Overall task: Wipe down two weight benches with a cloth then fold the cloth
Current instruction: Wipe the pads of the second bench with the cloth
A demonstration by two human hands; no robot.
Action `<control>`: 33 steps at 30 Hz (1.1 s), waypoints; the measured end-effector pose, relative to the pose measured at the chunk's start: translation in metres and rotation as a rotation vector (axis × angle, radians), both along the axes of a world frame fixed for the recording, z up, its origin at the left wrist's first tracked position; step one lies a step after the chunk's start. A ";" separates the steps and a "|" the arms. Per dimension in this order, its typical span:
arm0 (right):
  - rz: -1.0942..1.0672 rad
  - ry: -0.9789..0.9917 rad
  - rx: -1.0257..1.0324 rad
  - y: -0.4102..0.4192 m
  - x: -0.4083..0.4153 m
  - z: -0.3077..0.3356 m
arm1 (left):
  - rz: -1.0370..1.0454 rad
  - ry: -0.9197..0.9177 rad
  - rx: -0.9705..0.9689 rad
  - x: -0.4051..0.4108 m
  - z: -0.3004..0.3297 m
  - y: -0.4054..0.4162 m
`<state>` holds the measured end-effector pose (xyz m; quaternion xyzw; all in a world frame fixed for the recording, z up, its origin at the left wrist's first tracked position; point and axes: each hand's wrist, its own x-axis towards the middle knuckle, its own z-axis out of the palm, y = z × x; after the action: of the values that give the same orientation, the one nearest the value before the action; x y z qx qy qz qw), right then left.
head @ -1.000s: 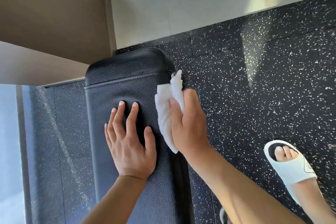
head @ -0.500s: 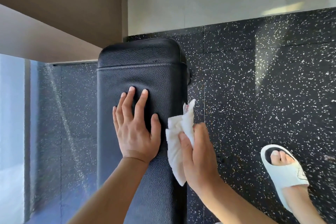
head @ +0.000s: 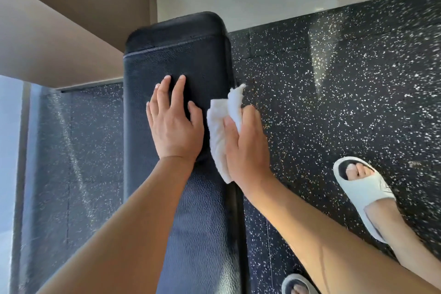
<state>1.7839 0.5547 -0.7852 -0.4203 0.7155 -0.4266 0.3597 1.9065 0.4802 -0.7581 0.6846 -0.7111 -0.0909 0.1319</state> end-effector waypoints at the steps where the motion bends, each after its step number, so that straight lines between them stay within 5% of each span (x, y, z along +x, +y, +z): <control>1: -0.015 -0.018 0.009 0.023 0.005 0.000 | 0.002 0.011 -0.004 0.001 0.000 0.013; 8: 0.026 0.001 0.039 0.176 0.041 0.010 | -0.099 -0.032 0.076 0.046 0.005 0.188; 13: 0.073 -0.183 0.119 0.190 0.035 0.021 | -0.099 -0.103 0.123 0.073 0.008 0.314; 21: -0.044 0.000 0.057 0.093 0.024 0.015 | -0.070 -0.134 0.131 0.079 0.003 0.328; 31: 0.041 -0.218 0.326 0.344 0.075 0.020 | -0.059 -0.115 0.082 0.078 0.003 0.332; 33: 0.053 -0.117 0.272 0.359 0.080 0.019 | -0.065 -0.115 0.065 0.078 0.002 0.331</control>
<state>1.8643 0.9140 -0.7661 -0.3610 0.7332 -0.3398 0.4655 1.9849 0.8114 -0.7562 0.6691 -0.7360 -0.0788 0.0657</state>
